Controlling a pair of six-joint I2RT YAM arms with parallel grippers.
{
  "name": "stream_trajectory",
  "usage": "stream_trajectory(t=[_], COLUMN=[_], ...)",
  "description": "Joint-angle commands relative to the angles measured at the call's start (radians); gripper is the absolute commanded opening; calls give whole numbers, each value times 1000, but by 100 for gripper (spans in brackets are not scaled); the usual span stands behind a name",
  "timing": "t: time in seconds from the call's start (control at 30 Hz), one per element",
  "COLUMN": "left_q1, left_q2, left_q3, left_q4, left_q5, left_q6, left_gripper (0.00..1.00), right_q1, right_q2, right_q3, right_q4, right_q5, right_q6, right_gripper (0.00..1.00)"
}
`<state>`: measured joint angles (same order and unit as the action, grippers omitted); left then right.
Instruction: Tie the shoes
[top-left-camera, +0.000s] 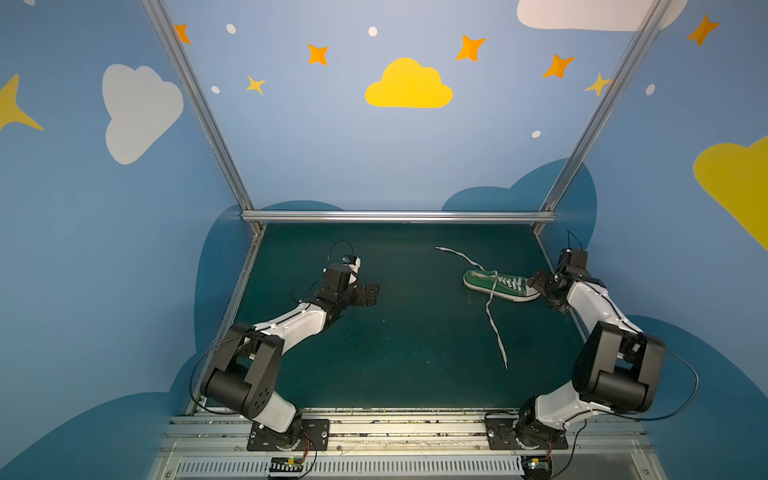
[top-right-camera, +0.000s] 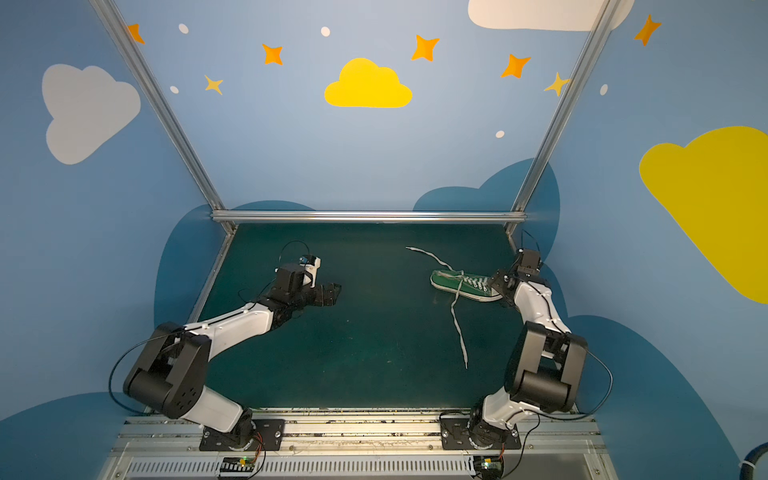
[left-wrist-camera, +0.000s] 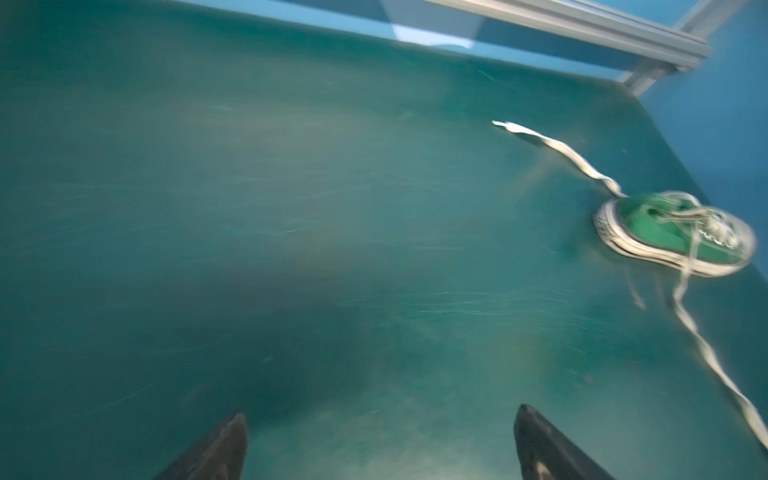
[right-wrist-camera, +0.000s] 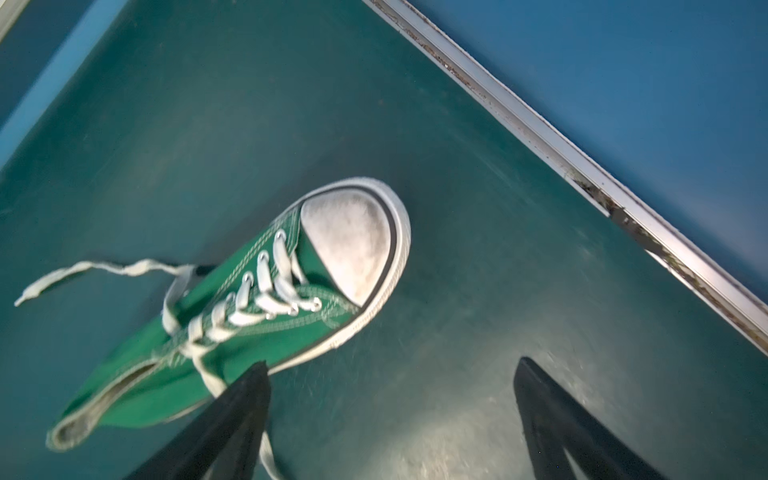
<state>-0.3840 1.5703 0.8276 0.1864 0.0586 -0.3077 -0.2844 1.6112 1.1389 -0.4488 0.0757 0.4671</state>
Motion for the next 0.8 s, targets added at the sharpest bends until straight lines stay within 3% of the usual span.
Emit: stream_trajectory(t=[0.0,0.23,0.5,0.77], left_q1=[-13,-15,-19,-21], left_q2=[25,56,46,35], left_q3=[49,86,91,79], left_q4=[21,-6,-25,-25], left_q5=[36,70,63,57], left_q6=[-12,-9,-22,-31], left_gripper=[99,99,99,99], right_q1=[-41,-96,-86,-12], right_q2=[98,378,500,619], right_q3=[112,404,499,658], right_q4=[-112,-319,-310,-356], right_q5=[-65,-214,-364,-436], right_q6=[2,31,33,-39], right_gripper=[91,91,91,91])
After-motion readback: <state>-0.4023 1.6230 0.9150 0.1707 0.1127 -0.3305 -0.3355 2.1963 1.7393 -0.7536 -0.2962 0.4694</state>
